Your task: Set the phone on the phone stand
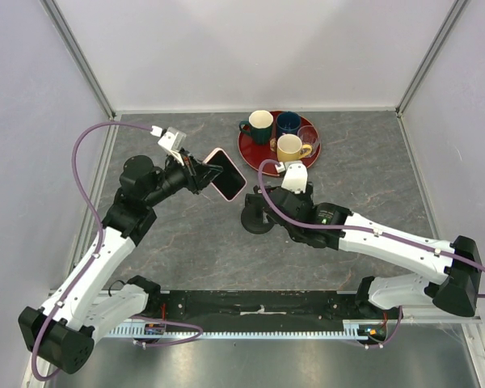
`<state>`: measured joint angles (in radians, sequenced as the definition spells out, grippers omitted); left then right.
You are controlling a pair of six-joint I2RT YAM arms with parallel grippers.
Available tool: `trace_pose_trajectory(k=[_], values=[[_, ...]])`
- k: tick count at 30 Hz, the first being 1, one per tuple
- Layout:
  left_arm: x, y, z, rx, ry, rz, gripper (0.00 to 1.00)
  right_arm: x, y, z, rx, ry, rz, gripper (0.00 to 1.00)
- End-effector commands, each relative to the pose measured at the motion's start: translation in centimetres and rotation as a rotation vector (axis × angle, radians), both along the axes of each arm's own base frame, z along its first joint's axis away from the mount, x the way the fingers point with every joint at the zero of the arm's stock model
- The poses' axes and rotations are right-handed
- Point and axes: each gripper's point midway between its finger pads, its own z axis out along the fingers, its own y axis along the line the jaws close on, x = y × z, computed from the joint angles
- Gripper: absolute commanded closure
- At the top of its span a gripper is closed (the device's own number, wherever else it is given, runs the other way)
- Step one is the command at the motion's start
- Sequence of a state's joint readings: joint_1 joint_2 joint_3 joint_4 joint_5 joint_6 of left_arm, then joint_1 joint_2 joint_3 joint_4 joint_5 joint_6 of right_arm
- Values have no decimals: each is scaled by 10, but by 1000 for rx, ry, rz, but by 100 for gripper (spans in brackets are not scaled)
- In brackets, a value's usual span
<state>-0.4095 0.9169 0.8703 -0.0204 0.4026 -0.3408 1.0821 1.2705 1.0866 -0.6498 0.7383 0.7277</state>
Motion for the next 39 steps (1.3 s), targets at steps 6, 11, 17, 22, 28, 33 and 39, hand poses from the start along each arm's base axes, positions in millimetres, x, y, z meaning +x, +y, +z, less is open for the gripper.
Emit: trace_pose_trajectory(k=[6,11,17,22,28,33,39], values=[[-33,-29,63,-107,-173,-271,98,13,-8,9,-34,-24,92,29],[-31,-29,62,-104,-170,-265,98,22,-6,9,-33,-21,163,37],[-29,-31,58,-101,-157,-273,98,27,5,6,-43,-36,314,40],[-29,-34,54,-95,-147,-284,98,28,9,12,-30,-105,400,48],[-25,-35,50,-73,-153,-256,98,30,17,10,-14,-133,441,61],[-30,-41,45,-36,-176,-257,98,32,24,10,11,-148,461,66],[-39,-53,37,57,-206,-226,98,34,26,5,-14,-140,472,91]])
